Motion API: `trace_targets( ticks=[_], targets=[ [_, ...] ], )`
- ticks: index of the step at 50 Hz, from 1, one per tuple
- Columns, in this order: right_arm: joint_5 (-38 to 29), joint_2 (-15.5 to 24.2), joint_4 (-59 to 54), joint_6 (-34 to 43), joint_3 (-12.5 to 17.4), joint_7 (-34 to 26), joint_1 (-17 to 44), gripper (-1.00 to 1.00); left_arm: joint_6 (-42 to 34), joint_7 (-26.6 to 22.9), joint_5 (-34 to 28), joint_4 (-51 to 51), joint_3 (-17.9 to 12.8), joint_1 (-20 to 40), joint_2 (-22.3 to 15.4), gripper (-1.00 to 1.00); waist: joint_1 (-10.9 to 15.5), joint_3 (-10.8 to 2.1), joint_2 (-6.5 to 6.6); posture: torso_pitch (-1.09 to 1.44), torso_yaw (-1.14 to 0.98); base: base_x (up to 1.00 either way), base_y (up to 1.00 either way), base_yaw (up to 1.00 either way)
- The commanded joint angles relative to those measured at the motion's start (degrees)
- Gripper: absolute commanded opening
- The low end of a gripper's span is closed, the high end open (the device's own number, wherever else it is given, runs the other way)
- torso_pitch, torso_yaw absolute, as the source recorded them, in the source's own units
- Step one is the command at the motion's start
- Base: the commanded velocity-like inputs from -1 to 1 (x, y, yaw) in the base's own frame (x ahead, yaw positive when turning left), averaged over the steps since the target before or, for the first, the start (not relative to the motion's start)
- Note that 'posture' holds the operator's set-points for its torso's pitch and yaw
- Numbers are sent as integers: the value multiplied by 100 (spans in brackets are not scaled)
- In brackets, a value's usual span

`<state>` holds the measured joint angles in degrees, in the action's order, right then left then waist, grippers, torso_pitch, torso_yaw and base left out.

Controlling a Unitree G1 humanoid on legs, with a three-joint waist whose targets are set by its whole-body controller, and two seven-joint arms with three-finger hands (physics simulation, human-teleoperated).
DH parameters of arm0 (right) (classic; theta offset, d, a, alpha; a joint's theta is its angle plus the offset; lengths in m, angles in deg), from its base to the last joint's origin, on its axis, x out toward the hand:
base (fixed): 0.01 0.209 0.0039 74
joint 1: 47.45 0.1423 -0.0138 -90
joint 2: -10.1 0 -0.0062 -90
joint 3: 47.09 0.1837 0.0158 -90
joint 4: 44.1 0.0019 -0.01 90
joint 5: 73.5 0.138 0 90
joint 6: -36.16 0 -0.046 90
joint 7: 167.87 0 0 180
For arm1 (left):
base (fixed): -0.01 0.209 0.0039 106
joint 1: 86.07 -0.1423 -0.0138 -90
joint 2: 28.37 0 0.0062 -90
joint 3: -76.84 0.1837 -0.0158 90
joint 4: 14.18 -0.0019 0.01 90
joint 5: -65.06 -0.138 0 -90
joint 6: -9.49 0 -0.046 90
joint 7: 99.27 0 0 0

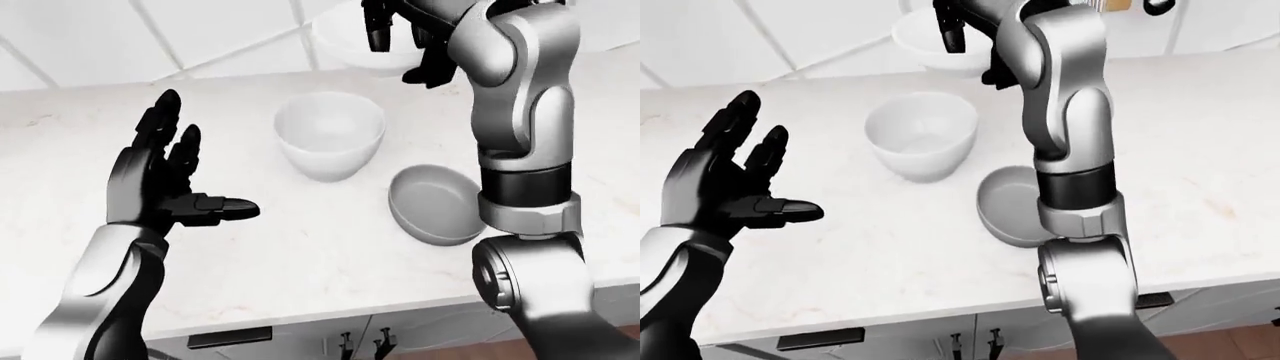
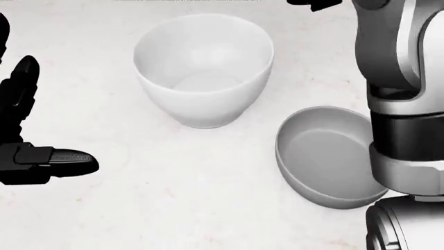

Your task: Stack the bowls from largest to smallest.

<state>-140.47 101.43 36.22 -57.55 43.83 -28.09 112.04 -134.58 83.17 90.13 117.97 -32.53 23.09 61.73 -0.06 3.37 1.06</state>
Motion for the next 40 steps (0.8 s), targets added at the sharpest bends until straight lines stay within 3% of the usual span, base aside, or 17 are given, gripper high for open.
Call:
trace_targets(
  ticks=[1, 17, 40],
  targets=[
    [94, -19, 230, -21, 82, 24, 206, -98, 180, 0, 17, 114, -55, 107, -60, 100, -5, -145, 15, 0, 0, 0, 0, 0],
    [481, -449, 833, -245, -71, -514, 17, -98, 221, 34, 77, 63, -85, 117, -107, 100, -54, -147, 77, 0, 0, 0, 0, 0],
    [600, -810, 1023, -433, -194, -392, -565, -98, 324, -20, 4, -33, -48, 90, -107, 100, -93, -172, 108, 0, 0, 0, 0, 0]
  ],
)
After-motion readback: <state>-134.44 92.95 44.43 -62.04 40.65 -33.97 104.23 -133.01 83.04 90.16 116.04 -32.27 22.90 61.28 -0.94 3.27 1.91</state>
